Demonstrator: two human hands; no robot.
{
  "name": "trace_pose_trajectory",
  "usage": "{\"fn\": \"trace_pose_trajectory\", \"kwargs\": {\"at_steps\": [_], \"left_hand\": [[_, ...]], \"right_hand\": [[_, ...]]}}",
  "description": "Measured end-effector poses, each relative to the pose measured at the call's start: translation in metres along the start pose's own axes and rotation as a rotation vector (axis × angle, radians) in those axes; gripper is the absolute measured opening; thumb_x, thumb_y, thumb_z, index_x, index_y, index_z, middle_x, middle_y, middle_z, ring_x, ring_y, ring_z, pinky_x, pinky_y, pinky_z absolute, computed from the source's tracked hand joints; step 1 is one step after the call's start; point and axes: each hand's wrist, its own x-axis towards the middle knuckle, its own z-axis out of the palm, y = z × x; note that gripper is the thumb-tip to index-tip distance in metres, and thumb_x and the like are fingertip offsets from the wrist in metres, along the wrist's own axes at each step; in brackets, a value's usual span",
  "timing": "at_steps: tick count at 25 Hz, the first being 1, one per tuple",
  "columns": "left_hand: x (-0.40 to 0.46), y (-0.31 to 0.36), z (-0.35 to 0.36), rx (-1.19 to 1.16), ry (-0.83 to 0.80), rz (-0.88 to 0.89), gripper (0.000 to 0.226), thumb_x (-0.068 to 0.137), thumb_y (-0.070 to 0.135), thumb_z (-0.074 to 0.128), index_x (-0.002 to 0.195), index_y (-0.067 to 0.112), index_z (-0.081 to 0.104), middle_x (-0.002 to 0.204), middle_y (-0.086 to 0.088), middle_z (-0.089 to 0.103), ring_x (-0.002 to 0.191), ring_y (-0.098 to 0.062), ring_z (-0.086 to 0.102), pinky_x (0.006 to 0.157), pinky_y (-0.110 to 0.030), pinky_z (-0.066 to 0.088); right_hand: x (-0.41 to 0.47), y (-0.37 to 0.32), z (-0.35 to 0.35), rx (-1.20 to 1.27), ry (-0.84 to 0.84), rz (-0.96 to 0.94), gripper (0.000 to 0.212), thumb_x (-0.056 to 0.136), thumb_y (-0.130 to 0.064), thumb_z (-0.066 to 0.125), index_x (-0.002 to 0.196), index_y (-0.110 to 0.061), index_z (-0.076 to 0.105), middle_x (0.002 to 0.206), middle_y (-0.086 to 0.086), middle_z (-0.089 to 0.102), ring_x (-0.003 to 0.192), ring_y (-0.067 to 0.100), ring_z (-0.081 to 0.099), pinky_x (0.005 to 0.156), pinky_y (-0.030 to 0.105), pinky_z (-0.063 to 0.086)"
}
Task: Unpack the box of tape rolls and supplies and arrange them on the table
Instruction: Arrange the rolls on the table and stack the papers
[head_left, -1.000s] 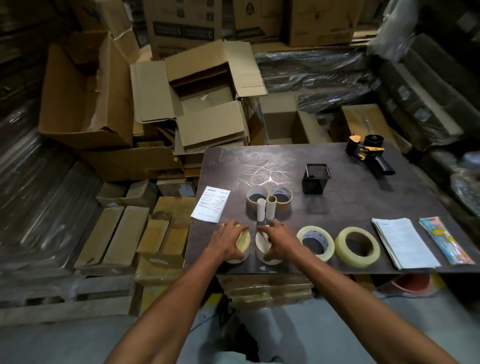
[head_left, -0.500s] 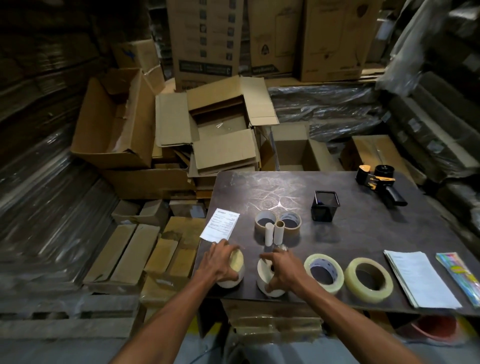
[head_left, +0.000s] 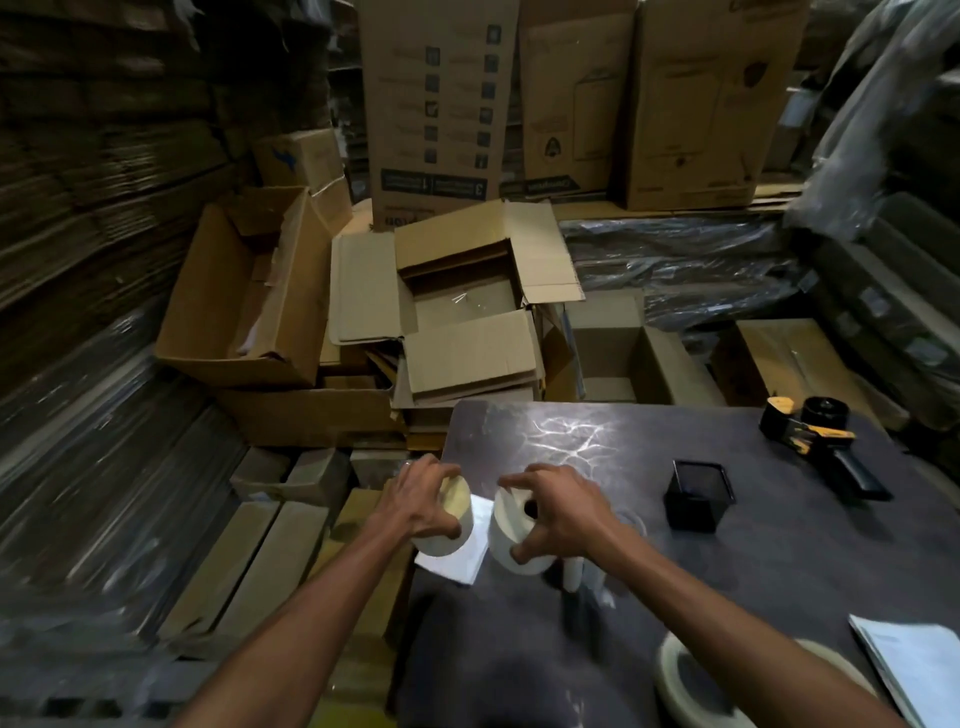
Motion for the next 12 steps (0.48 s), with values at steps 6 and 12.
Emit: {"fn": "trace_pose_trajectory", "kwargs": {"at_steps": [6,12], "left_hand": [[0.115,-0.017,-0.019,-0.016,-0.019,0.05,0.094,0.057,0.051,0.079,0.141,0.037,0.041,0.142,0.002,0.04,0.131,-0.025,0.039,0.103,-0.044,0.043],[0.204,-0.014,-0.015,-0.053,-0.035,0.055,0.091,0.062,0.047,0.08,0.143,0.034,0.041,0.145,0.0,0.038,0.137,-0.026,0.033,0.108,-0.044,0.036]], "right_hand": [[0.107,0.045,-0.014,0.015,0.033,0.126,0.095,0.049,-0.055,0.086,0.135,-0.039,0.05,0.119,-0.007,0.061,0.102,0.016,0.061,0.083,0.039,0.056],[0.191,0.093,-0.004,0.042,0.039,0.307,0.096,0.047,-0.055,0.088,0.134,-0.04,0.051,0.127,-0.004,0.064,0.111,0.022,0.059,0.087,0.042,0.056]]}}
